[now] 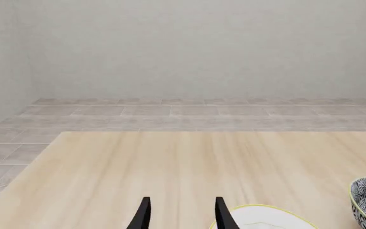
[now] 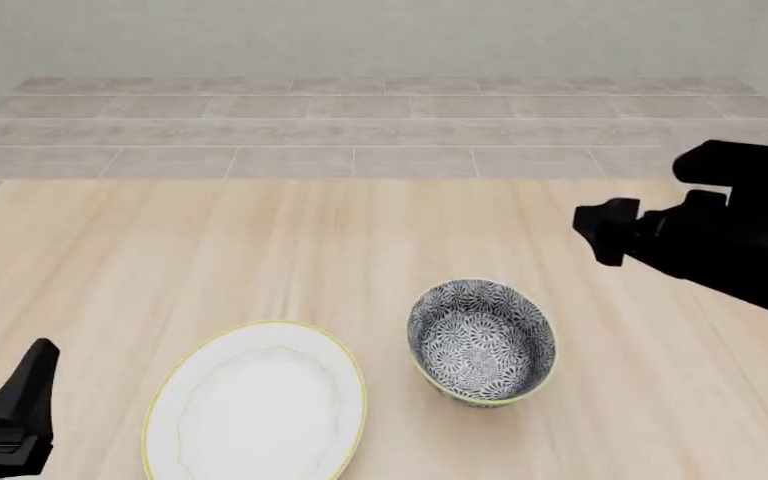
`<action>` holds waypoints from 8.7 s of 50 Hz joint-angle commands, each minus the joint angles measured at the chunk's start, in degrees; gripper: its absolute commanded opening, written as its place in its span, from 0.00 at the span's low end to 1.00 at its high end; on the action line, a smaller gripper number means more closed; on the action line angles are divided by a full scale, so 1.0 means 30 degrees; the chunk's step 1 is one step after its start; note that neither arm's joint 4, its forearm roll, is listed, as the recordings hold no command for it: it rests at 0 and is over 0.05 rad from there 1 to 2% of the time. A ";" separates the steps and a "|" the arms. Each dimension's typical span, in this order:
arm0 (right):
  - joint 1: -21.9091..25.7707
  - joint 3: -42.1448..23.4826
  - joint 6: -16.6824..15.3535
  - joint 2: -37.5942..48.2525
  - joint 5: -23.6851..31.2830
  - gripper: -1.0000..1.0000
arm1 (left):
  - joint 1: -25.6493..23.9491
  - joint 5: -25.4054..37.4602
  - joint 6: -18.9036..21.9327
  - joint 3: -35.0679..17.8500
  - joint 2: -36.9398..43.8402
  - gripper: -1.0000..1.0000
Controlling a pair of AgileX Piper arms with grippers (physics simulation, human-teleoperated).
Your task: Put the bowl on the plate.
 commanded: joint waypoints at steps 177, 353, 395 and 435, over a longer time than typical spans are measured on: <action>0.1759 0.3950 0.0669 0.6792 -0.5885 1.00 | 0.0000 0.0000 0.0000 0.0000 0.0000 1.00; 0.1747 0.3338 0.2946 0.6731 -0.5469 0.00 | 0.0000 0.0000 0.0000 0.0000 0.0000 1.00; 0.2620 0.0021 0.4012 0.3447 -0.1489 0.00 | 0.0000 0.0000 0.0000 0.0000 0.0000 1.00; 0.6955 -0.5341 0.3305 0.4444 0.1663 0.00 | 0.0000 0.0000 0.0000 0.0000 0.0000 1.00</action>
